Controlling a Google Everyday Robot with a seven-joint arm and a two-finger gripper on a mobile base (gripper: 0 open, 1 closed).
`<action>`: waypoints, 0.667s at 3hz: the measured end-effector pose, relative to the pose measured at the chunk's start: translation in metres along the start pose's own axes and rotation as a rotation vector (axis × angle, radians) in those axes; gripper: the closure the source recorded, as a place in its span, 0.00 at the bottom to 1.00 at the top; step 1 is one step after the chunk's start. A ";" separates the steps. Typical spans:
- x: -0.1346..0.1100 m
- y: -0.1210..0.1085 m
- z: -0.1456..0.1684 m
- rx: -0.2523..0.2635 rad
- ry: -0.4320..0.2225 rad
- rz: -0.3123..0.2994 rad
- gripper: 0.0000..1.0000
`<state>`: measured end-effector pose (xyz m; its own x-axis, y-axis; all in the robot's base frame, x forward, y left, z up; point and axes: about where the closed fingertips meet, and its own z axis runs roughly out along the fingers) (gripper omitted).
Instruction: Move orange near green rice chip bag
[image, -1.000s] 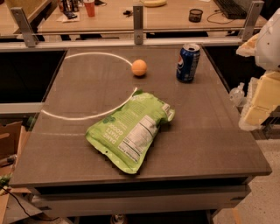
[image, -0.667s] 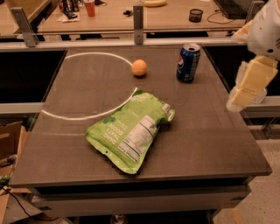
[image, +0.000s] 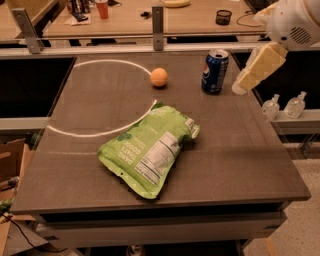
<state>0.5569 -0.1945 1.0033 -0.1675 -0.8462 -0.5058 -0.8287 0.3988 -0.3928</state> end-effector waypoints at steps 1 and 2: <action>-0.022 -0.015 0.022 0.064 -0.029 0.028 0.00; -0.034 -0.027 0.058 0.056 -0.020 0.091 0.00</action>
Offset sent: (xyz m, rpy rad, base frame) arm 0.0993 0.0605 -0.0436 0.0972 0.0413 -0.1518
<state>0.6154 -0.1561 0.9867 -0.2299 -0.7986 -0.5561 -0.7791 0.4935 -0.3866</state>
